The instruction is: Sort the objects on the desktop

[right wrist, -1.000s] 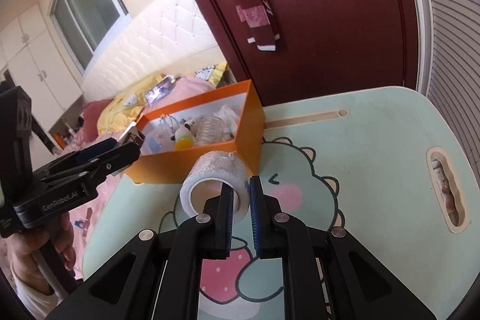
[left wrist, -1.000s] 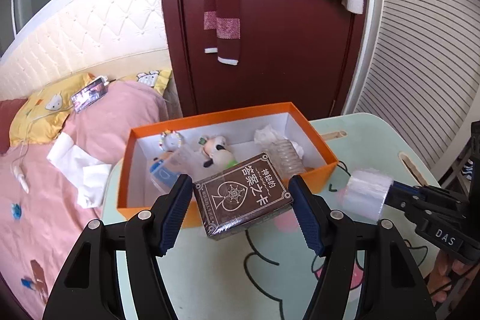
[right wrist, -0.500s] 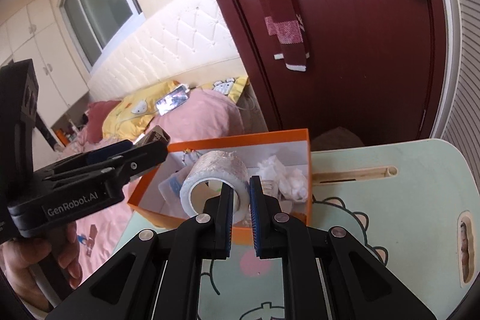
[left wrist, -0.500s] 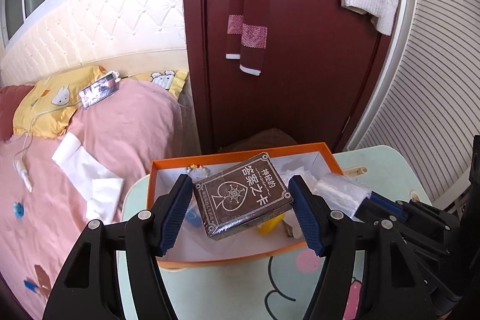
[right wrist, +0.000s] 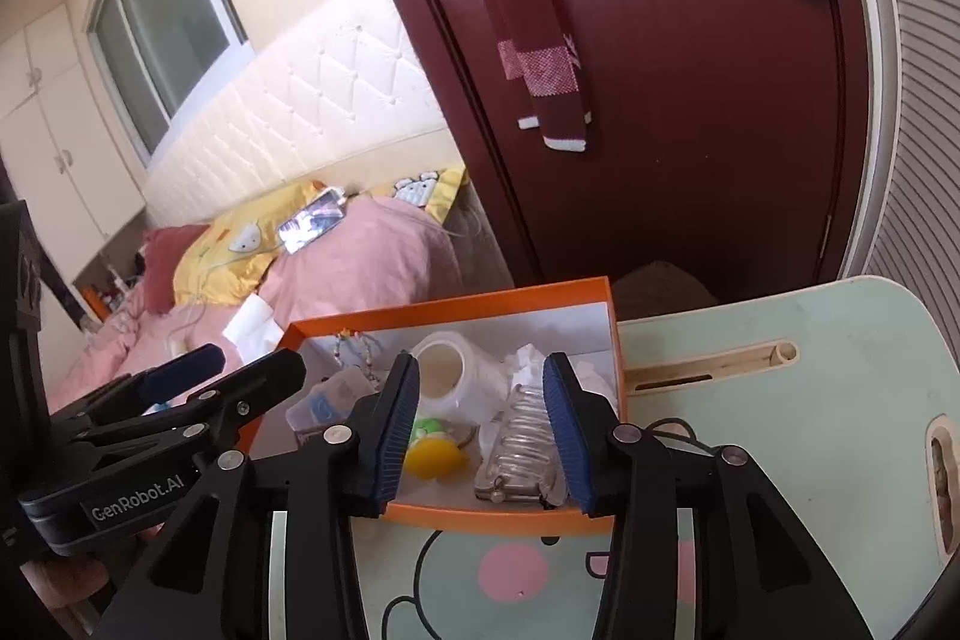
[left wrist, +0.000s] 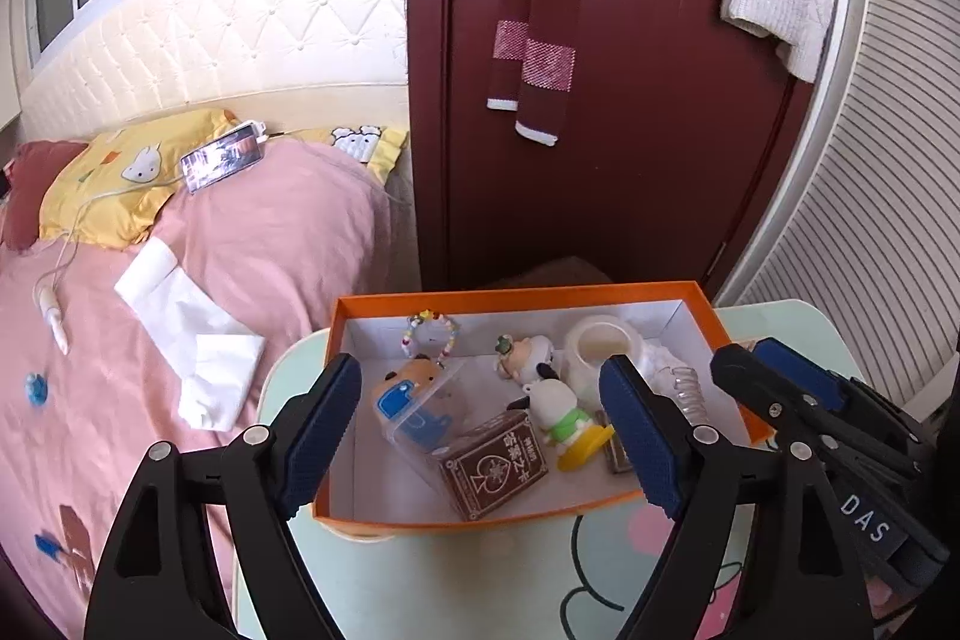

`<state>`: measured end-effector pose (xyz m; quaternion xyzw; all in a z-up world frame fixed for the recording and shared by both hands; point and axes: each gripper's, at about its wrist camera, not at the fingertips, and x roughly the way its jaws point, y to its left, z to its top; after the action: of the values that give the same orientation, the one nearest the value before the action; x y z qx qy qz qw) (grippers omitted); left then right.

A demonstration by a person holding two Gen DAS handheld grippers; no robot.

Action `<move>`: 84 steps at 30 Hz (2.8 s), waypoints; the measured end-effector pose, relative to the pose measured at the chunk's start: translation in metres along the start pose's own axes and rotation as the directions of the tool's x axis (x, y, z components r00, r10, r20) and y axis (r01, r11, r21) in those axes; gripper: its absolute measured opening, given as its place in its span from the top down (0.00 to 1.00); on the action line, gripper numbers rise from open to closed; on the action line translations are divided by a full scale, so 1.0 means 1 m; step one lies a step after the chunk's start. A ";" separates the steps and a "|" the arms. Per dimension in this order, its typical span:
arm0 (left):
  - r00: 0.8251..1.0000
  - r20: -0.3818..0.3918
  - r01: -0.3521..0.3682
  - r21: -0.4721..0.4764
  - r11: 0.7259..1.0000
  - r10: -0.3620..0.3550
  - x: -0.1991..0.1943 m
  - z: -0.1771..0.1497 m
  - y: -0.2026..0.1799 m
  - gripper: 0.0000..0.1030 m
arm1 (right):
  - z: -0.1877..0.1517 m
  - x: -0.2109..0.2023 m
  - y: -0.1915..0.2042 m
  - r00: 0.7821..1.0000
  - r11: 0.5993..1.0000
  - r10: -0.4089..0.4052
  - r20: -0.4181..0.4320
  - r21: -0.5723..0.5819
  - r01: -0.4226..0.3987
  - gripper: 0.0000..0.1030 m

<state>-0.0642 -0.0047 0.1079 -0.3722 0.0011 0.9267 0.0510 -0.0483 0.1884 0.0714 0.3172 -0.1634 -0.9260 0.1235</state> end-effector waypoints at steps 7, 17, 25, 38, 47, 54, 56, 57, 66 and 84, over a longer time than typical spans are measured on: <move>1.000 -0.014 0.015 -0.007 1.000 -0.015 0.002 -0.002 -0.001 0.20 | 0.002 -0.006 -0.007 1.000 1.000 -0.015 -0.008 -0.007 0.015 0.57; 1.000 -0.022 0.002 0.024 1.000 -0.001 0.002 -0.005 -0.005 0.21 | -0.005 0.000 0.000 0.999 0.998 -0.038 -0.039 -0.045 0.037 0.57; 1.000 -0.007 0.018 -0.012 1.000 -0.018 -0.011 -0.021 0.001 0.20 | -0.016 -0.006 0.009 0.997 0.992 -0.071 -0.037 -0.105 0.067 0.51; 0.995 -0.102 0.003 -0.014 1.000 -0.004 -0.010 -0.103 -0.010 0.20 | -0.088 -0.031 0.000 0.984 0.983 -0.135 -0.118 -0.144 0.118 0.33; 0.985 -0.157 -0.075 0.007 0.997 0.076 0.014 -0.126 -0.006 0.18 | -0.113 -0.017 -0.011 0.964 0.970 -0.215 -0.159 -0.153 0.191 0.29; 0.984 -0.147 -0.111 -0.038 0.993 0.105 0.015 -0.129 0.002 0.04 | -0.124 -0.006 -0.007 0.945 0.943 -0.283 -0.165 -0.225 0.243 0.18; 0.980 -0.159 -0.134 -0.064 0.989 0.123 0.017 -0.129 0.006 0.00 | -0.124 -0.004 -0.012 0.941 0.945 -0.290 -0.173 -0.206 0.253 0.09; 0.979 -0.160 -0.138 -0.066 0.988 0.126 0.017 -0.129 0.007 0.00 | -0.123 -0.003 -0.015 0.939 0.946 -0.292 -0.182 -0.195 0.257 0.00; 0.979 -0.155 -0.141 -0.070 0.987 0.129 0.018 -0.130 0.007 0.00 | -0.123 -0.002 -0.017 0.937 0.947 -0.296 -0.185 -0.187 0.263 0.00; 0.980 -0.154 -0.137 -0.066 0.988 0.125 0.019 -0.135 0.010 0.00 | -0.122 -0.001 -0.016 0.937 0.946 -0.298 -0.185 -0.185 0.264 0.00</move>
<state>0.0138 -0.0180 -0.0032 -0.4412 -0.0059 0.8970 -0.0247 0.0270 0.1760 -0.0248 0.4227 -0.0286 -0.9053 0.0309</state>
